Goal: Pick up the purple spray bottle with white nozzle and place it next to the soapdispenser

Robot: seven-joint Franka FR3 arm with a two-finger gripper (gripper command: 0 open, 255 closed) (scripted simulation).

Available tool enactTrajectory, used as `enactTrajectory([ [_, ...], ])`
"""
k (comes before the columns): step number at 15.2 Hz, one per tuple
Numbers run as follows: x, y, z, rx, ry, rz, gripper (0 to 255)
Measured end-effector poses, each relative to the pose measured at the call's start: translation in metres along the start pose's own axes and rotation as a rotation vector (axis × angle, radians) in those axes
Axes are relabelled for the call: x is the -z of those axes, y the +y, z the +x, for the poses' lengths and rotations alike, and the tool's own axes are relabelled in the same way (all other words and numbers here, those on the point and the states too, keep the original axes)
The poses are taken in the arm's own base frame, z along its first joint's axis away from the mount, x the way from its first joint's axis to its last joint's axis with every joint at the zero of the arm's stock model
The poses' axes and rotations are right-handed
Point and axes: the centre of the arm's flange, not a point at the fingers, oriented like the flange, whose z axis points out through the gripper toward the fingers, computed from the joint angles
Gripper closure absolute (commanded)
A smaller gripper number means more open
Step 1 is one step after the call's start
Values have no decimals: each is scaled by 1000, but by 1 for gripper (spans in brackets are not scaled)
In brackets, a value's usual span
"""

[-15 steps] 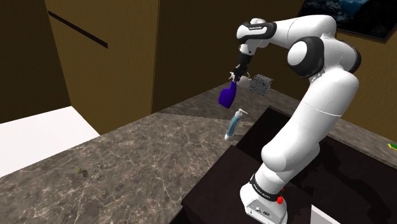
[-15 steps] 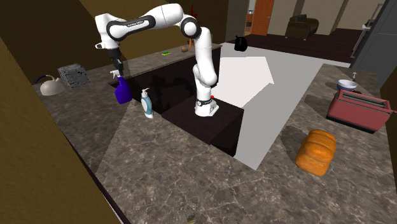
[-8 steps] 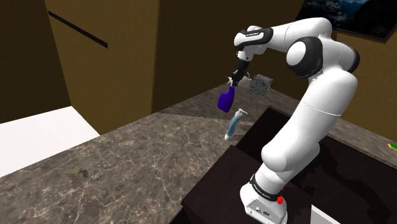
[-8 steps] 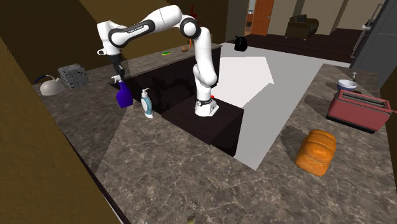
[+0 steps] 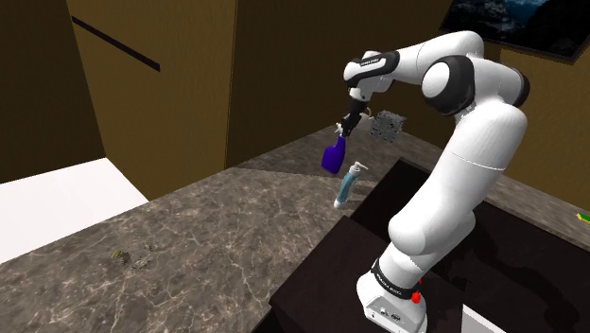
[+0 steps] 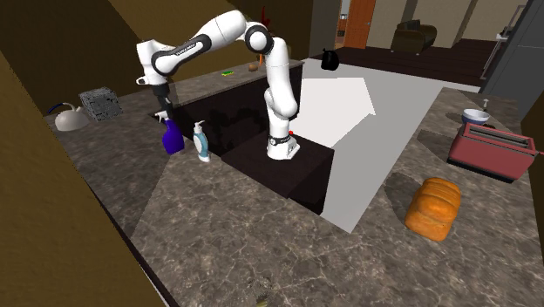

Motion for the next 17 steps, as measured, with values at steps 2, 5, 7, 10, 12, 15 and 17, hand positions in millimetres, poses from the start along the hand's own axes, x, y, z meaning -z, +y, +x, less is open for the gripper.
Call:
enactTrajectory([
  [2, -11, 0, 0, 0, 0, 0, 255],
  [5, -27, 1, 0, 0, 0, 0, 255],
  [7, -37, -1, 0, 0, 0, 0, 255],
  [10, -54, -1, 0, 0, 0, 0, 255],
  [12, -63, 0, 0, 0, 0, 0, 255],
  [15, -80, 1, 2, 0, 0, 0, 255],
  [17, -90, 1, 1, 0, 0, 0, 255],
])
